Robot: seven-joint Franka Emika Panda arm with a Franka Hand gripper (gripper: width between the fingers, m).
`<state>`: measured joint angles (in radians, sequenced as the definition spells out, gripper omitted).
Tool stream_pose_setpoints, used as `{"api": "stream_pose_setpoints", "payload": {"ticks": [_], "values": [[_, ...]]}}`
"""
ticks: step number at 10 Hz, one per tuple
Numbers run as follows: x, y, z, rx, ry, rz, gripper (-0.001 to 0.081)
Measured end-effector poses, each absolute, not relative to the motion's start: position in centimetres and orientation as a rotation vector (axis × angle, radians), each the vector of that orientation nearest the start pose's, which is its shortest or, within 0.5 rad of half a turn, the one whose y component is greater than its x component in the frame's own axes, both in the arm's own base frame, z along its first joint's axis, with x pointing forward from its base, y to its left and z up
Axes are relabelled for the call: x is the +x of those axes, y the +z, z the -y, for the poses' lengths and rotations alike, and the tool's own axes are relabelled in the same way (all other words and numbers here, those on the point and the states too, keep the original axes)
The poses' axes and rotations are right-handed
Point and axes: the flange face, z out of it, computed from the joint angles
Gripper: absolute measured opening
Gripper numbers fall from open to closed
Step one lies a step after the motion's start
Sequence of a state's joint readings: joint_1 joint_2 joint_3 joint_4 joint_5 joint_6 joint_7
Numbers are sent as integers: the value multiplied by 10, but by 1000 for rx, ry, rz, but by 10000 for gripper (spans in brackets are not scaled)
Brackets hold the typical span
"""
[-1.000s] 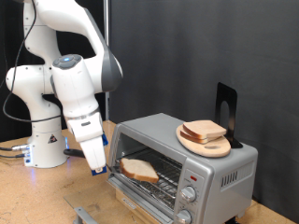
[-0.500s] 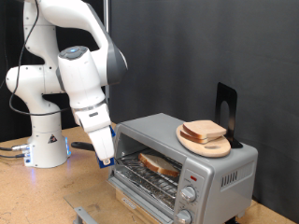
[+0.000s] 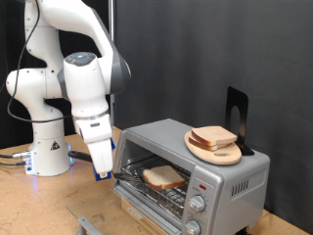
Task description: Make a piece of toast with the oven
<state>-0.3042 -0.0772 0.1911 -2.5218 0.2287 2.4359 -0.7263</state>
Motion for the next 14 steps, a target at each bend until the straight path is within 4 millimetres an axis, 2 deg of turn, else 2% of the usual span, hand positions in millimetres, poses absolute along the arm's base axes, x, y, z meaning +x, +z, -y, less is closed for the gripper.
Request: {"api": "stream_pose_setpoints", "payload": {"ticks": [3, 6, 9, 11, 14], "values": [[448, 299, 67, -2955, -51, 639, 437], [445, 303, 89, -2896, -108, 644, 437], [441, 302, 93, -2879, -76, 654, 437], [436, 318, 111, -2808, -87, 673, 437], [432, 358, 134, -2717, -180, 615, 435]]}}
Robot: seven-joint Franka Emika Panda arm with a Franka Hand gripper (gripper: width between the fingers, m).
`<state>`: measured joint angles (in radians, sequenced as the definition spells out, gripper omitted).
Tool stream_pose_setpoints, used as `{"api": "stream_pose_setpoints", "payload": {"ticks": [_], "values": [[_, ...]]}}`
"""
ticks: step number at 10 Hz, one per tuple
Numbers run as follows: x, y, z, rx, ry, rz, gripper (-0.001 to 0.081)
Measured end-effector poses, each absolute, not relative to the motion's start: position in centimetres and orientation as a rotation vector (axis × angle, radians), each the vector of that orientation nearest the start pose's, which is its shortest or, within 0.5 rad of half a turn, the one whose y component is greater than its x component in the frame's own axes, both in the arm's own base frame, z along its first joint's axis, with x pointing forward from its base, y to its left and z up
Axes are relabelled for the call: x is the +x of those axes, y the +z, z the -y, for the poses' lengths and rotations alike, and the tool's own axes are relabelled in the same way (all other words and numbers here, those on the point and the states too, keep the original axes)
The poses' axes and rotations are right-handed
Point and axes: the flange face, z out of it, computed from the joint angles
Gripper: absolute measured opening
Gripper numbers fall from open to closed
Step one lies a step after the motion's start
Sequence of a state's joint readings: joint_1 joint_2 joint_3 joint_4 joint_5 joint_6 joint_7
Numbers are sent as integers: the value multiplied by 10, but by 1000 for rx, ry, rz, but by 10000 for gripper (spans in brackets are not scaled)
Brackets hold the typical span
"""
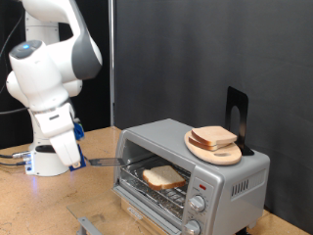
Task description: Make a piece of toast with the oven
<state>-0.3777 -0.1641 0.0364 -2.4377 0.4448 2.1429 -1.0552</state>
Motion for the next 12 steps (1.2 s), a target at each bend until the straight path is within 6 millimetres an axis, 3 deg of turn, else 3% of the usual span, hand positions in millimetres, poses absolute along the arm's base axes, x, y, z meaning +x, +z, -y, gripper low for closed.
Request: {"api": "stream_pose_setpoints", "payload": {"ticks": [4, 7, 9, 12], "values": [[430, 413, 130, -2619, -257, 548, 435], [426, 416, 126, -2606, -240, 500, 431], [424, 421, 106, -2510, -245, 367, 431], [421, 431, 58, -2450, -309, 244, 429]]}}
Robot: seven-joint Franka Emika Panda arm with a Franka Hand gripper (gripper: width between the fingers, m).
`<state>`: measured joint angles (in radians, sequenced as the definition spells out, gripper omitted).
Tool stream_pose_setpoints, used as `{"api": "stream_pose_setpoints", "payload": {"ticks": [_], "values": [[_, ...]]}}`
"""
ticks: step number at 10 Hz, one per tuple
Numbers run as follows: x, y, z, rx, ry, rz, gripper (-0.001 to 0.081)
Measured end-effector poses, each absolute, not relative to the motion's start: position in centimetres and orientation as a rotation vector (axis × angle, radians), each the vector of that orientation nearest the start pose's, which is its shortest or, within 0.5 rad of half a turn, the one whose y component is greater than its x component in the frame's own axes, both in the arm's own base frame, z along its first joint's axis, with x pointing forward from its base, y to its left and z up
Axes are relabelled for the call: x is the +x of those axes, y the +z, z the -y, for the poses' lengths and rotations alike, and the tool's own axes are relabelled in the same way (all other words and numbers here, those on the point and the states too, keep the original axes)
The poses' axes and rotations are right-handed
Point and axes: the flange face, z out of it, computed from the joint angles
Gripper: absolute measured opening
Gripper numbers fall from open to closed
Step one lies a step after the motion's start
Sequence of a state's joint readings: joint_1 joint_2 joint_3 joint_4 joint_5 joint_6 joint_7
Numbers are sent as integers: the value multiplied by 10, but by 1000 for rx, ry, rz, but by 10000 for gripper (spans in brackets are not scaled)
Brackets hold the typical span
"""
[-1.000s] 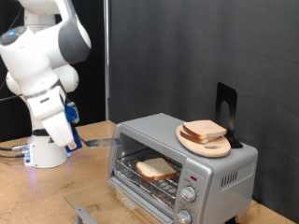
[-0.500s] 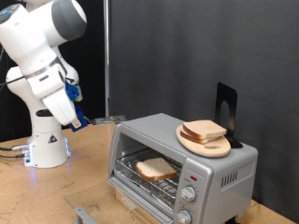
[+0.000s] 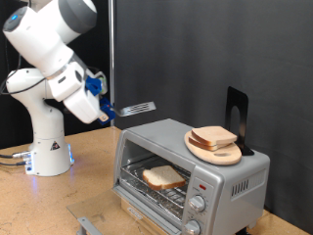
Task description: Make a piece of toast with the oven
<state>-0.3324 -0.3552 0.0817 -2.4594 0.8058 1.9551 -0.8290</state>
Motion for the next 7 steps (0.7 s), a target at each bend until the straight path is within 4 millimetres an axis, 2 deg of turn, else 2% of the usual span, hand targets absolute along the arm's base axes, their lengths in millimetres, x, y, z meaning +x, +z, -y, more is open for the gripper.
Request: {"api": "stream_pose_setpoints", "payload": {"ticks": [4, 7], "values": [[415, 426, -15, -2484, -426, 239, 406], [410, 419, -66, -2499, -425, 272, 392]]}}
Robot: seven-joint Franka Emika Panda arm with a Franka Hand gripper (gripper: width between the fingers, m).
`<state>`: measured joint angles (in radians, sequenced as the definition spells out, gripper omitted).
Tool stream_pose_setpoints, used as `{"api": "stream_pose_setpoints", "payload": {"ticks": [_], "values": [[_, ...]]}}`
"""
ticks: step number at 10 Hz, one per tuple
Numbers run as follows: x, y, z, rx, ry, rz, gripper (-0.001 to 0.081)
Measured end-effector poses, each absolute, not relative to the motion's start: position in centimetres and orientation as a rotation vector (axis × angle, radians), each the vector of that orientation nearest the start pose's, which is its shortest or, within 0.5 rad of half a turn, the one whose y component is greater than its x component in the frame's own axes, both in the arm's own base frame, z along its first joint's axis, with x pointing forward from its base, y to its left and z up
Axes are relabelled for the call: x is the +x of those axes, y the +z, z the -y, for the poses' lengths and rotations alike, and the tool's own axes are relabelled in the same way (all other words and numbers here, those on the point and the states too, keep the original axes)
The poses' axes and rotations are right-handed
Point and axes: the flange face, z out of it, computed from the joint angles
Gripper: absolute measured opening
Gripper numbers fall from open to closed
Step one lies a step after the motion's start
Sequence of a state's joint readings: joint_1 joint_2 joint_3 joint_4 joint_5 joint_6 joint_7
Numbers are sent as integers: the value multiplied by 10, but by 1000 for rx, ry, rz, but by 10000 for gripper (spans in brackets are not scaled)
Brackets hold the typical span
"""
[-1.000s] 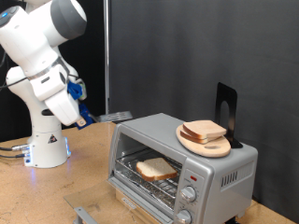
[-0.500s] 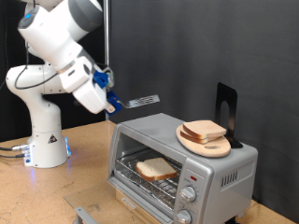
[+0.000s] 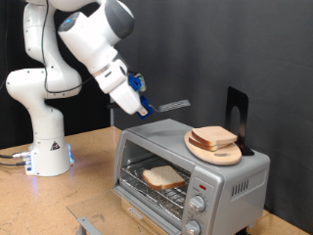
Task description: Make a piece of toast with the oven
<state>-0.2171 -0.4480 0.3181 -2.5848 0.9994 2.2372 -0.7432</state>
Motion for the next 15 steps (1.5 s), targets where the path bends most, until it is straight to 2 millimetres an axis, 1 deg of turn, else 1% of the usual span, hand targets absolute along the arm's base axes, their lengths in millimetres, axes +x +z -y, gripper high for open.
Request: {"api": "stream_pose_setpoints", "payload": {"ticks": [3, 4, 7, 10, 11, 12, 13, 14, 15], "values": [[403, 409, -112, -2523, -441, 266, 392], [400, 404, -124, -2541, -445, 265, 392], [399, 385, -144, -2578, -448, 255, 392], [399, 368, -150, -2586, -424, 239, 392], [398, 366, -151, -2582, -420, 239, 503], [398, 366, -151, -2577, -419, 236, 503], [398, 366, -151, -2569, -417, 236, 652], [397, 367, -151, -2559, -411, 239, 652], [396, 368, -149, -2544, -407, 242, 781]]}}
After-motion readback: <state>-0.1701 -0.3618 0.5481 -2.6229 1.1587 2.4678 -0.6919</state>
